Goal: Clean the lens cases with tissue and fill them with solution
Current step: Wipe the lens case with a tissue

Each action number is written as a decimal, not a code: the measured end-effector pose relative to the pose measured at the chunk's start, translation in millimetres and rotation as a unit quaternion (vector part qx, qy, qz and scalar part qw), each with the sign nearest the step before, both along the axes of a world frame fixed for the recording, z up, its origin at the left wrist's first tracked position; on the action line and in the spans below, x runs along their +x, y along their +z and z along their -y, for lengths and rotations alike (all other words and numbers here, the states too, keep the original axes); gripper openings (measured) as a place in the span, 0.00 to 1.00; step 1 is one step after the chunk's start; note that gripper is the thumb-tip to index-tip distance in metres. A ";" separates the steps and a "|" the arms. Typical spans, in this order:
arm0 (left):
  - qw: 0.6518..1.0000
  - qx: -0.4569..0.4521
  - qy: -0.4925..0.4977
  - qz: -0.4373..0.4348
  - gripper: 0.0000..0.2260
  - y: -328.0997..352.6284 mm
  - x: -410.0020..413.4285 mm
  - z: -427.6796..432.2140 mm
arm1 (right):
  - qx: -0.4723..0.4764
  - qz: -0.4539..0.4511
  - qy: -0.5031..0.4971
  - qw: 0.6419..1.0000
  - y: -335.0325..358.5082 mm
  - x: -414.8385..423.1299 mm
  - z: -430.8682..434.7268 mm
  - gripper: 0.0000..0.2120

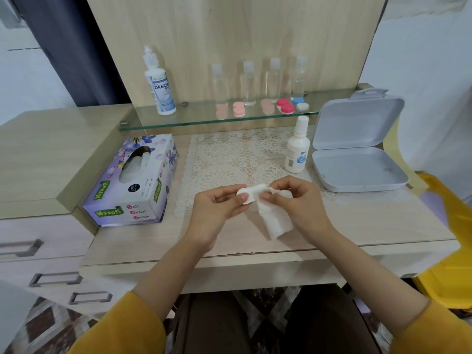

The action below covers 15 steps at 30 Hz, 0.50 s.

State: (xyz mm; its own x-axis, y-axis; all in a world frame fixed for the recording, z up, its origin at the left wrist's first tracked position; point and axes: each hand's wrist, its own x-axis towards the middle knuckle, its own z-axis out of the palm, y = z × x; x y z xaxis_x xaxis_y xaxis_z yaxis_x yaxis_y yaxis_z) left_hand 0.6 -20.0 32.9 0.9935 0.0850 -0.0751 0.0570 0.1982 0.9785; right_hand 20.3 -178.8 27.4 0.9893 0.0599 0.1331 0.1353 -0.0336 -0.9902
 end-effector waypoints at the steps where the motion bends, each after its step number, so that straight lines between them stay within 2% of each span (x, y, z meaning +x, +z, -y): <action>1: 1.000 -0.002 -0.006 0.000 0.08 0.6 -0.3 -0.2 | -0.003 0.002 -0.001 1.000 0.3 0.9 -0.1 0.08; 9: 1.000 -0.002 -0.028 0.003 0.07 1.8 -1.6 -2.1 | -0.036 -0.020 0.019 0.999 2.0 7.6 3.3 0.07; 13: 0.999 0.015 -0.034 0.002 0.08 1.4 -2.8 -0.5 | -0.047 -0.017 -0.006 0.999 2.8 8.6 3.2 0.13; 15: 0.999 0.016 -0.032 0.000 0.08 1.3 -2.5 -0.2 | -0.043 -0.015 0.001 0.999 3.1 8.4 5.5 0.13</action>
